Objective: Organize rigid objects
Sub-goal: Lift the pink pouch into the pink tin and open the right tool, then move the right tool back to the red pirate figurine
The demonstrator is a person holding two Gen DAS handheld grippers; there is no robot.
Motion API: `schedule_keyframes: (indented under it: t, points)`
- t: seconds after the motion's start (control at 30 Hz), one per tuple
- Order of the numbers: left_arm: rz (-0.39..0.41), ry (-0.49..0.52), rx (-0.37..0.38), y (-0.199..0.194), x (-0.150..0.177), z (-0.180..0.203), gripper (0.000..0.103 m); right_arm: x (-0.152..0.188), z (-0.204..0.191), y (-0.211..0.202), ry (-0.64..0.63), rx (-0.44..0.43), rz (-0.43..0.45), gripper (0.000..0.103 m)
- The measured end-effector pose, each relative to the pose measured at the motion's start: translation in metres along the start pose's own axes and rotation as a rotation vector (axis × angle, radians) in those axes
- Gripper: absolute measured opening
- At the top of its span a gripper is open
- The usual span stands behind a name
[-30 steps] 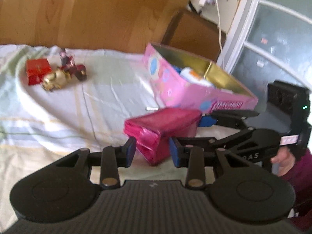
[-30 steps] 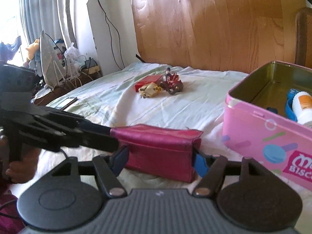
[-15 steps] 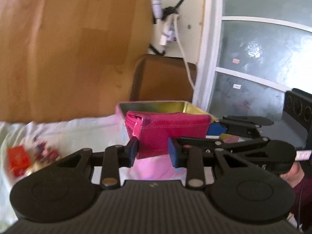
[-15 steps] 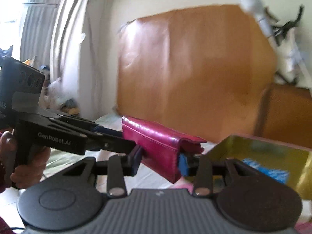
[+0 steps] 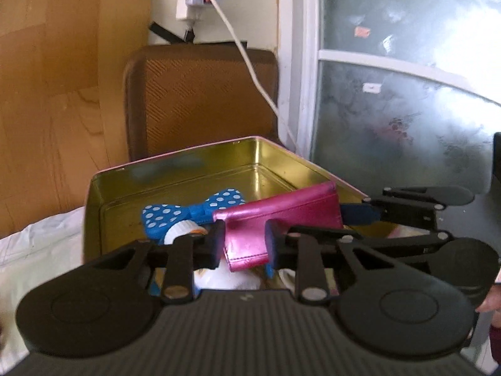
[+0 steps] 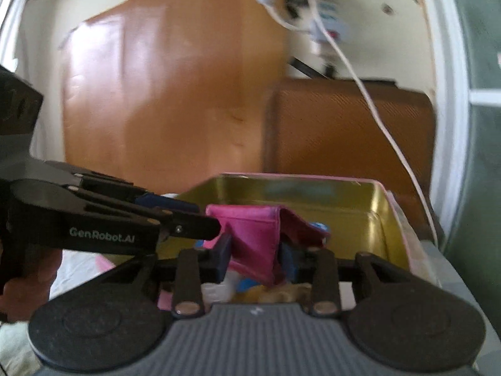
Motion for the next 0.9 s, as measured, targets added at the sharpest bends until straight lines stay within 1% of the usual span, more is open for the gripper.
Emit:
schedule_keyframes:
  t: [0.03, 0.07, 0.1, 0.13, 0.17, 0.23, 0.27, 0.3, 0.33, 0.4, 0.5, 0.57, 0.7, 0.9]
  points:
    - [-0.016, 0.008, -0.014, 0.008, -0.001, 0.001, 0.030, 0.001, 0.007, 0.005, 0.016, 0.013, -0.010, 0.031]
    - [-0.037, 0.016, -0.045, 0.016, 0.000, 0.000, 0.035, 0.001, 0.014, 0.011, 0.031, 0.036, -0.026, 0.030]
    - [-0.064, 0.023, -0.091, 0.024, 0.002, -0.003, 0.039, 0.002, 0.022, 0.019, 0.033, 0.076, -0.057, 0.031]
    - [-0.086, 0.023, -0.126, 0.029, 0.003, -0.005, 0.045, 0.002, 0.028, 0.027, 0.020, 0.129, -0.075, 0.031]
    - [-0.105, 0.013, -0.162, 0.033, 0.006, -0.009, 0.045, 0.000, 0.032, 0.034, -0.009, 0.191, -0.081, 0.032]
    - [-0.123, -0.029, -0.187, 0.035, 0.009, -0.015, 0.045, -0.001, 0.042, 0.044, -0.066, 0.307, -0.086, 0.045]
    - [-0.126, -0.052, -0.191, 0.033, 0.010, -0.019, 0.045, -0.002, 0.045, 0.047, -0.073, 0.338, -0.083, 0.044]
    - [-0.122, -0.063, -0.195, 0.028, 0.011, -0.021, 0.045, -0.004, 0.048, 0.045, -0.058, 0.346, -0.070, 0.046]
    - [-0.115, -0.060, -0.200, 0.024, 0.011, -0.023, 0.045, -0.005, 0.049, 0.043, -0.040, 0.344, -0.058, 0.048]
    - [-0.096, -0.034, -0.228, 0.012, 0.011, -0.028, 0.045, -0.007, 0.049, 0.034, -0.019, 0.354, -0.030, 0.048]
    - [-0.069, -0.025, -0.232, -0.006, 0.012, -0.033, 0.046, -0.012, 0.045, 0.022, 0.024, 0.336, 0.019, 0.048]
    - [-0.057, -0.024, -0.241, -0.018, 0.014, -0.038, 0.047, -0.013, 0.035, 0.011, 0.066, 0.298, 0.044, 0.048]
    - [-0.051, -0.012, -0.264, -0.038, 0.018, -0.048, 0.047, -0.026, 0.011, 0.008, 0.118, 0.209, 0.058, 0.048]
    - [-0.034, -0.040, -0.346, -0.071, 0.027, -0.084, 0.047, -0.043, -0.042, 0.013, 0.132, 0.074, 0.059, 0.048]
Point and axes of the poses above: each gripper's, at about its wrist camera, not at the fingertips, and y roughly the way its jaws point, z to its right, x to its underside, the point moved 9 cm from there along y, roughly the way its jaws point, and after that the axes turned 5 degrees about z, right-handed, at the moved point
